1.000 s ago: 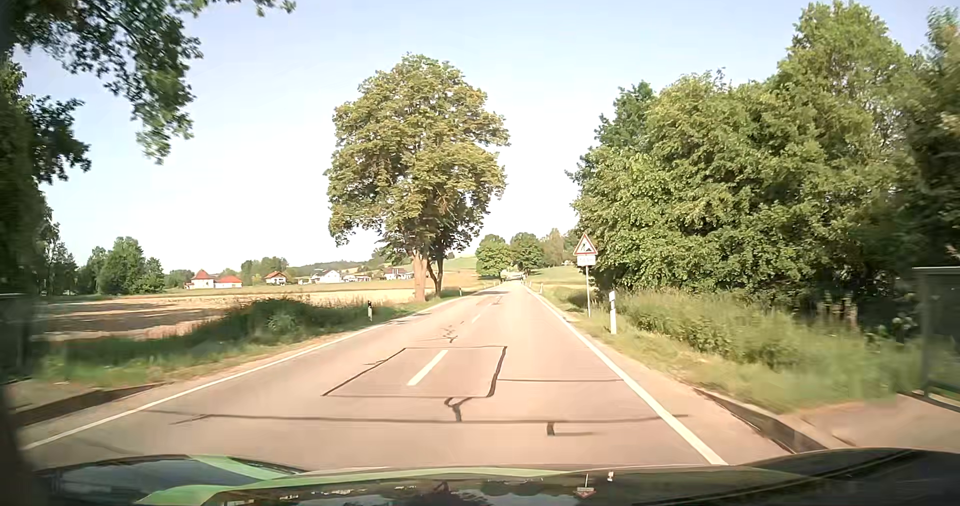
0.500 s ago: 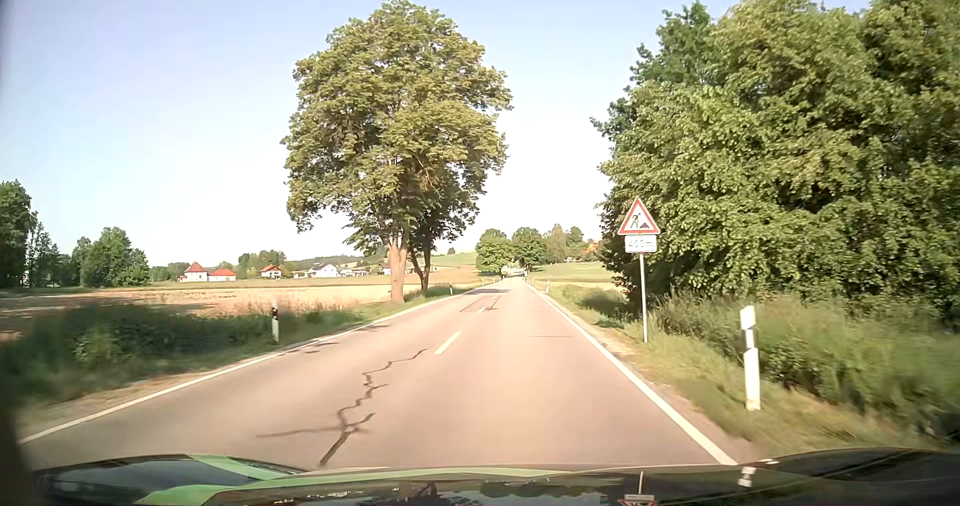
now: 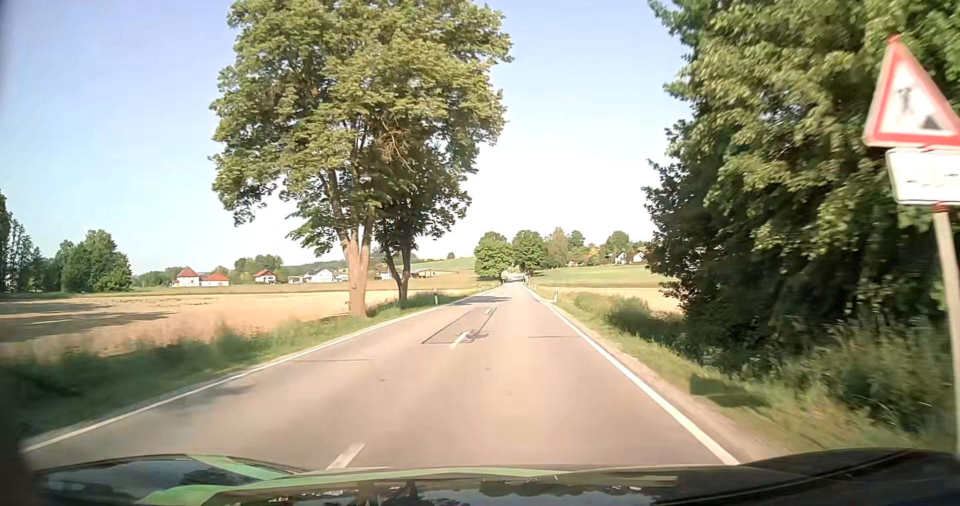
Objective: Follow the waypoints while adhering to traffic rules and regulations
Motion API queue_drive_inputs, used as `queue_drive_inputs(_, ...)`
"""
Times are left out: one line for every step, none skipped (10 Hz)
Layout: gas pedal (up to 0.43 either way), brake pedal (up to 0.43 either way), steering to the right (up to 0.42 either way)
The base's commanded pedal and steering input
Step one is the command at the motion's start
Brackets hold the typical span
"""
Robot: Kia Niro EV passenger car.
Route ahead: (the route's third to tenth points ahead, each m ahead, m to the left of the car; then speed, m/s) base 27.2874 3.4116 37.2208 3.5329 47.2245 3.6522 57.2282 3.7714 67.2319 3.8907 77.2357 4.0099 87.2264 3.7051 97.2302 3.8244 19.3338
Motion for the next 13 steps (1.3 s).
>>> queue_drive_inputs(0.299,0.000,-0.002)
queue_drive_inputs(0.299,0.000,-0.002)
queue_drive_inputs(0.299,0.000,-0.001)
queue_drive_inputs(0.299,0.000,-0.001)
queue_drive_inputs(0.319,0.000,-0.001)
queue_drive_inputs(0.319,0.000,-0.001)
queue_drive_inputs(0.331,0.000,-0.001)
queue_drive_inputs(0.331,0.000,-0.001)
queue_drive_inputs(0.331,0.000,-0.001)
queue_drive_inputs(0.331,0.000,-0.001)
queue_drive_inputs(0.331,0.000,-0.001)
queue_drive_inputs(0.331,0.000,-0.001)
queue_drive_inputs(0.331,0.000,-0.001)
